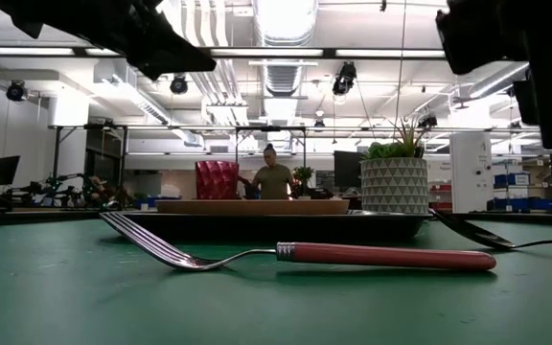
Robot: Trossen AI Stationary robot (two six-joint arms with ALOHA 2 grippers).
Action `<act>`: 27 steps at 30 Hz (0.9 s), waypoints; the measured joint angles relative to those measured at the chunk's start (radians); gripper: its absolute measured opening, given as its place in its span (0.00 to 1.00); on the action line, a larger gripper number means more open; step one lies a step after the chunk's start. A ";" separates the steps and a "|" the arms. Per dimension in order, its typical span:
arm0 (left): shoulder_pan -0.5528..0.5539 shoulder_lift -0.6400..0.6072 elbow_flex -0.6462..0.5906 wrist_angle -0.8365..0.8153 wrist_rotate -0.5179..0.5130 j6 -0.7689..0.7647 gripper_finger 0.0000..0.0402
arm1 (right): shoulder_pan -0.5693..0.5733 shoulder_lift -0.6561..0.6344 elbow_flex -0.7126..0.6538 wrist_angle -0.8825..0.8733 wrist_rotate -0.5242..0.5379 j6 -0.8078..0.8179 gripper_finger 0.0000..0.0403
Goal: Pick and place plate/cup/fork/spoon on tray
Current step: Put the blue spoon on the top of the black tray
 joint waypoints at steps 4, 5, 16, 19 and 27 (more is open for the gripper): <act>0.000 0.000 0.000 0.000 -0.001 0.002 0.00 | 0.010 0.091 0.145 -0.273 0.053 0.001 0.41; 0.000 0.000 0.000 0.001 -0.001 0.002 0.00 | 0.012 0.123 0.179 -0.341 0.062 -0.009 0.41; 0.000 0.002 -0.003 -0.003 -0.001 -0.002 0.00 | 0.020 0.404 0.328 -0.429 0.063 -0.216 0.39; 0.000 0.002 -0.003 -0.003 -0.001 -0.002 0.00 | 0.020 0.417 0.309 -0.428 0.068 -0.230 0.36; 0.000 0.003 -0.003 -0.003 -0.001 -0.004 0.00 | 0.020 0.422 0.232 -0.323 0.135 -0.235 0.26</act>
